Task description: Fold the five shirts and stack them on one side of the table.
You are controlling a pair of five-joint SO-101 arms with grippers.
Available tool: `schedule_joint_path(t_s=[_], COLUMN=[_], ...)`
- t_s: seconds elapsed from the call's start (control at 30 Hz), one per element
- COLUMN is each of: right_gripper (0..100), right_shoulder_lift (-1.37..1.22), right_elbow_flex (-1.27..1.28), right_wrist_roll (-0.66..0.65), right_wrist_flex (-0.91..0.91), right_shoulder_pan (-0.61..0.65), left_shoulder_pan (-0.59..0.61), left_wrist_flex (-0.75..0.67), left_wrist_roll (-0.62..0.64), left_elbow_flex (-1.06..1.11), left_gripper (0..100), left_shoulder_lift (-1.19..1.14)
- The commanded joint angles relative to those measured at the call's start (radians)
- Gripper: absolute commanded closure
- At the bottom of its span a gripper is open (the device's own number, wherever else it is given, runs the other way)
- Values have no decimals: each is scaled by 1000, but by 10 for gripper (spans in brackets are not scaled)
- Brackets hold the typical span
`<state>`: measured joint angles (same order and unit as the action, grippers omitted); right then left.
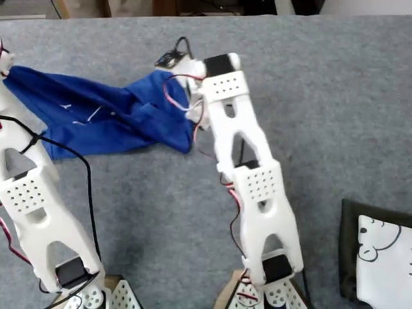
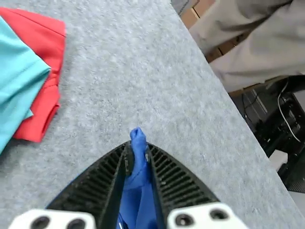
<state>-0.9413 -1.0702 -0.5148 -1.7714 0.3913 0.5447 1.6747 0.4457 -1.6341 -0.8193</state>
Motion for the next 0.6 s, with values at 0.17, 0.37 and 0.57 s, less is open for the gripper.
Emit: schedule_joint_path(t_s=[0.17, 0.37, 0.57], right_gripper=[836, 836, 836], right_shoulder_lift=[-53, -131, -110], right_elbow_flex=[-5, -7, -7], right_wrist_roll=[23, 66, 68], right_wrist_flex=[199, 285, 272], right_shoulder_pan=[105, 119, 131], left_shoulder_pan=[58, 77, 75], left_wrist_flex=[-64, -78, -80], left_wrist_roll=[2, 2, 2], left_elbow_flex=[-37, -37, -31], left_gripper=[981, 981, 981], left_shoulder_lift=[-10, -13, -15])
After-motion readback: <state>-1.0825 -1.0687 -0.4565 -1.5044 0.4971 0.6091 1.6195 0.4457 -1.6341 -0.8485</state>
